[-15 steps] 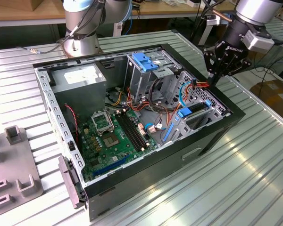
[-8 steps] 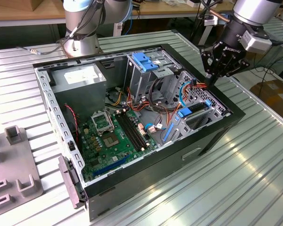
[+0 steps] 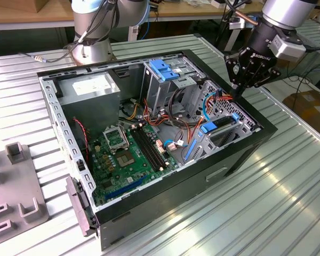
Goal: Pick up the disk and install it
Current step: 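Insert the first disk wire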
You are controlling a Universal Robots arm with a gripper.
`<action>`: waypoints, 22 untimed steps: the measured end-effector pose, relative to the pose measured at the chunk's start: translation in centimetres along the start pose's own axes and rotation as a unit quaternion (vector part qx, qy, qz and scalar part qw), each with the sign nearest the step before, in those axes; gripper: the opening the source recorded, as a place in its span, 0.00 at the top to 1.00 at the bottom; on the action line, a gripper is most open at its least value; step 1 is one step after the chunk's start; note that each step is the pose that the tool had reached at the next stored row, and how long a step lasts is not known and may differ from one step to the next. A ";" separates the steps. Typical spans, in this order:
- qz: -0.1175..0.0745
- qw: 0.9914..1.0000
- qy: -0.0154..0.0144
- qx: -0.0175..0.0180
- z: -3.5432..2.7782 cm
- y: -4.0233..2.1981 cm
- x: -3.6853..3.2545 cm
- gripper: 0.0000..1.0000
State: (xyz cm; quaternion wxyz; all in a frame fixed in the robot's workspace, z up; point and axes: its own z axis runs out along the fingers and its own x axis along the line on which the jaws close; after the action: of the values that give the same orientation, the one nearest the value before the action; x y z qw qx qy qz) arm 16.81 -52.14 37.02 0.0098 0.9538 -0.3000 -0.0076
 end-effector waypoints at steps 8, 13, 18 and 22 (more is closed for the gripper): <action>0.082 0.997 -0.002 0.001 0.03 0.00 0.01 0.83; 0.132 0.991 -0.003 0.001 0.06 0.00 0.01 0.83; 0.183 0.983 -0.004 0.002 0.06 -0.01 0.01 0.83; 0.208 0.978 -0.005 0.002 0.06 -0.01 0.01 0.83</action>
State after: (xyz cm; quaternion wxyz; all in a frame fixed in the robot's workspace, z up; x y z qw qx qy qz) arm 16.82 -52.14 36.96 0.0080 0.8704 -0.4921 -0.0095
